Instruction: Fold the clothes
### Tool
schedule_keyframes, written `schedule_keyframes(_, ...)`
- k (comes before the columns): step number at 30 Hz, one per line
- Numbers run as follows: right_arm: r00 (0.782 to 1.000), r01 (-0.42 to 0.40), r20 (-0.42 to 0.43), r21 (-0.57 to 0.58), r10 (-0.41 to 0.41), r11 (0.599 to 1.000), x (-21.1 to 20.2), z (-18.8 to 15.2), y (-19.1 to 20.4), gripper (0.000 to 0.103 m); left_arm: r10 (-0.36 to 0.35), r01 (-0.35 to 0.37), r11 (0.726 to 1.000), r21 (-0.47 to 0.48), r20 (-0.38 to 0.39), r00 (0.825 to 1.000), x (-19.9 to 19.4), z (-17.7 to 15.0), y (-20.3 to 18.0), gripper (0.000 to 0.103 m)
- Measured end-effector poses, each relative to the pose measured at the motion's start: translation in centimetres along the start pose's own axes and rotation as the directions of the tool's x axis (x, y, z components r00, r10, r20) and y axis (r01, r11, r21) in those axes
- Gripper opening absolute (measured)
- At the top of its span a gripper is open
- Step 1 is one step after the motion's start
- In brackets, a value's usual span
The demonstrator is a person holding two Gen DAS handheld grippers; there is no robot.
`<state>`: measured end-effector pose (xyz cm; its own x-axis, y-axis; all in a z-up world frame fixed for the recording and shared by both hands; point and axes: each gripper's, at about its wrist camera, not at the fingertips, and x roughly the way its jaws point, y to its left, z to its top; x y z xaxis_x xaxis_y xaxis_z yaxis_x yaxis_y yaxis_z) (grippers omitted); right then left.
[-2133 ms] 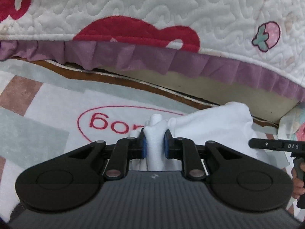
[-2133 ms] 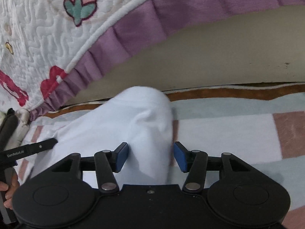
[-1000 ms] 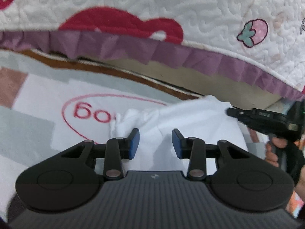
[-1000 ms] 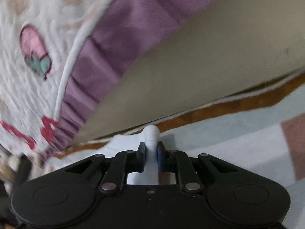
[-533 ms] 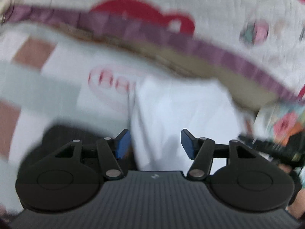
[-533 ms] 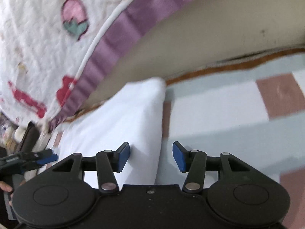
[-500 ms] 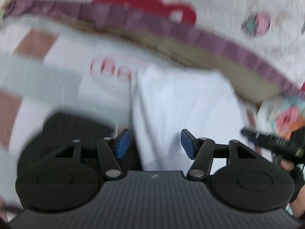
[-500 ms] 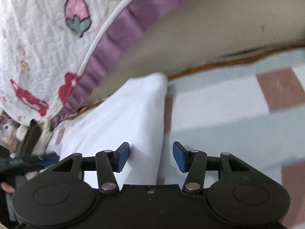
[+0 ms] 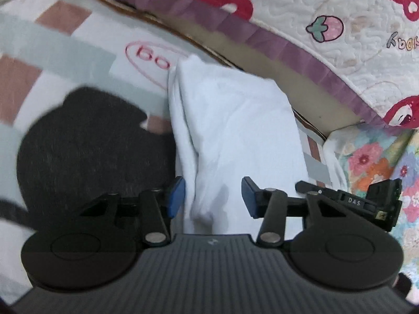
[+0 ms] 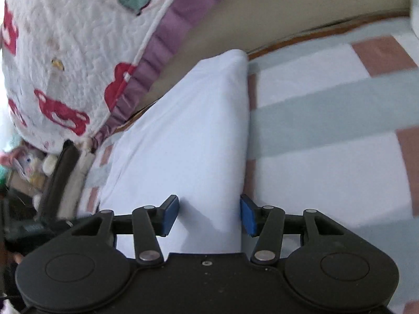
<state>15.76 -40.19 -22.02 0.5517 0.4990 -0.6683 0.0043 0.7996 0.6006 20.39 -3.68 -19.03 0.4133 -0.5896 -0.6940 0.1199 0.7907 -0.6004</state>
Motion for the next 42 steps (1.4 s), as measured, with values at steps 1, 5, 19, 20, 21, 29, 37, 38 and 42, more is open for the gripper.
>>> schedule_keyframes(1, 1.000, 0.010, -0.007, -0.018, -0.010, 1.000, 0.2, 0.2, 0.4, 0.056, 0.010, -0.010, 1.000, -0.011, -0.001, 1.000, 0.3, -0.1, 0.4, 0.045)
schedule_keyframes(5, 1.000, 0.004, -0.017, -0.031, -0.005, 1.000, -0.2, -0.5, 0.4, 0.055, 0.107, -0.107, 0.994, 0.030, 0.014, 0.994, 1.4, -0.9, 0.7, 0.055)
schedule_keyframes(19, 0.994, 0.072, 0.087, -0.127, -0.061, 0.989, 1.7, -0.6, 2.9, 0.035, 0.156, -0.216, 0.895, 0.391, 0.180, 0.971, 3.1, -2.8, -5.3, 0.020)
schedule_keyframes(20, 0.990, 0.105, 0.112, -0.213, -0.082, 0.971, 1.5, -0.8, 4.4, 0.032, 0.177, -0.259, 0.850, 0.459, 0.214, 0.961, 3.0, -3.6, -6.5, 0.020)
schedule_keyframes(21, 0.986, 0.133, 0.136, -0.275, -0.099, 0.952, 1.2, -0.9, 5.7, 0.031, 0.176, -0.267, 0.837, 0.477, 0.226, 0.958, 3.0, -3.9, -7.1, 0.020)
schedule_keyframes(29, 0.969, 0.225, 0.197, -0.469, -0.147, 0.854, -0.7, 0.2, 10.2, 0.030, 0.048, -0.083, 0.956, 0.280, 0.131, 0.990, 2.0, -1.4, -4.5, 0.020)
schedule_keyframes(37, 0.975, 0.204, 0.161, -0.386, -0.153, 0.900, -0.3, 0.2, 8.3, 0.031, 0.070, -0.086, 0.971, 0.222, 0.079, 0.994, 2.6, -1.3, -3.5, 0.020)
schedule_keyframes(38, 0.976, 0.200, 0.153, -0.379, -0.152, 0.903, -0.2, 0.2, 8.2, 0.031, 0.086, -0.102, 0.968, 0.229, 0.075, 0.993, 2.7, -1.3, -3.5, 0.021)
schedule_keyframes(42, 0.980, 0.190, 0.124, -0.350, -0.156, 0.917, -0.1, 0.2, 7.6, 0.032, 0.126, -0.139, 0.962, 0.236, 0.069, 0.990, 3.0, -1.8, -3.4, 0.023)
